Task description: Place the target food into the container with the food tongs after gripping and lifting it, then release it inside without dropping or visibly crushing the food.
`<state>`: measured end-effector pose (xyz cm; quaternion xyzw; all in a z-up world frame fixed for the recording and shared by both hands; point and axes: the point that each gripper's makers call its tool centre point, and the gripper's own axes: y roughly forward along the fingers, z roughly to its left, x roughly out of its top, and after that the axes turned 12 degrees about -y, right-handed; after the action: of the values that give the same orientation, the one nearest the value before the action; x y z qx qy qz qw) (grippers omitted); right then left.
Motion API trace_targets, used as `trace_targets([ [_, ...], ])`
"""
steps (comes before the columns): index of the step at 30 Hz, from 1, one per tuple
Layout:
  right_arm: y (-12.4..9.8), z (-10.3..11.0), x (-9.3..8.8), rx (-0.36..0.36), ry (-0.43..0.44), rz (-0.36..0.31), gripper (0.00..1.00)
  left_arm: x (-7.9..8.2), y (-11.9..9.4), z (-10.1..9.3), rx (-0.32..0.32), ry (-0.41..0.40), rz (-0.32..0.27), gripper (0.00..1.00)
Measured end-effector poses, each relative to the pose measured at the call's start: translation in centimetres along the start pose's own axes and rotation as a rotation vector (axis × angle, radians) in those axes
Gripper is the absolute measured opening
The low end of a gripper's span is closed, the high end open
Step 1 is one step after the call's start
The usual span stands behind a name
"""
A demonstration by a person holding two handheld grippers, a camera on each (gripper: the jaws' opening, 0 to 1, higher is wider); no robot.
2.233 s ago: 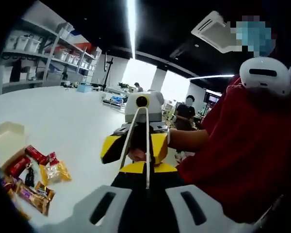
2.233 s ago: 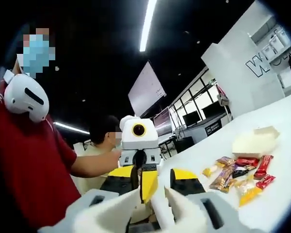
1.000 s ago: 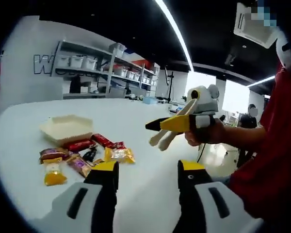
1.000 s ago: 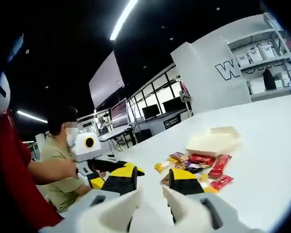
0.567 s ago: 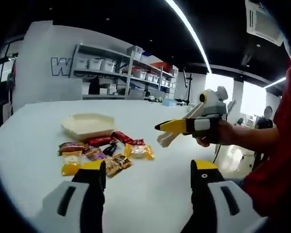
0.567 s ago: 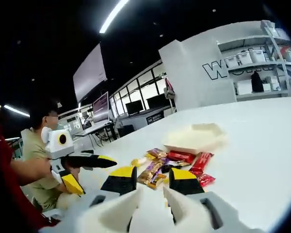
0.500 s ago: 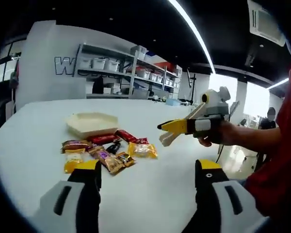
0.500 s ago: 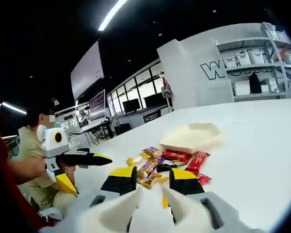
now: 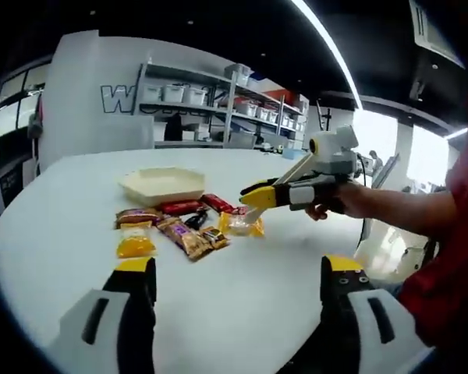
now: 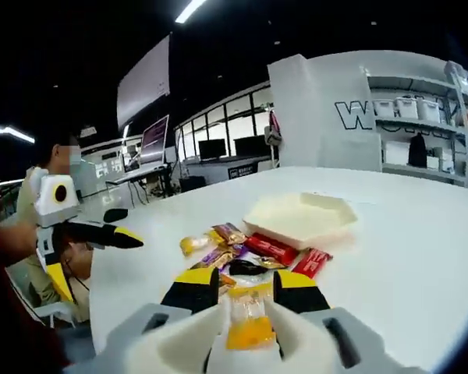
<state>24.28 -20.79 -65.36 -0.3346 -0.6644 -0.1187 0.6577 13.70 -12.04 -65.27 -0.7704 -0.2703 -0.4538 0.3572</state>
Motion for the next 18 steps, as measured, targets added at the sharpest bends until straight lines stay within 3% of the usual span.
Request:
trace_targets([
  [4, 0.6, 0.2, 0.1, 0.019, 0.025, 0.012, 0.24, 0.1, -0.4, 0.3, 0.008, -0.004, -0.007, 0.84],
  [13, 1.0, 0.6, 1.3, 0.051, -0.056, 0.022, 0.25, -0.2, -0.6, 1.1, 0.027, -0.022, -0.006, 0.82],
  [14, 1.3, 0.8, 1.0, 0.084, -0.056, 0.037, 0.25, -0.3, -0.5, 1.1, 0.027, -0.023, -0.005, 0.82],
  [18, 1.9, 0.9, -0.2, 0.106, -0.084, 0.082, 0.26, -0.2, -0.4, 1.2, 0.024, -0.030, -0.006, 0.83],
])
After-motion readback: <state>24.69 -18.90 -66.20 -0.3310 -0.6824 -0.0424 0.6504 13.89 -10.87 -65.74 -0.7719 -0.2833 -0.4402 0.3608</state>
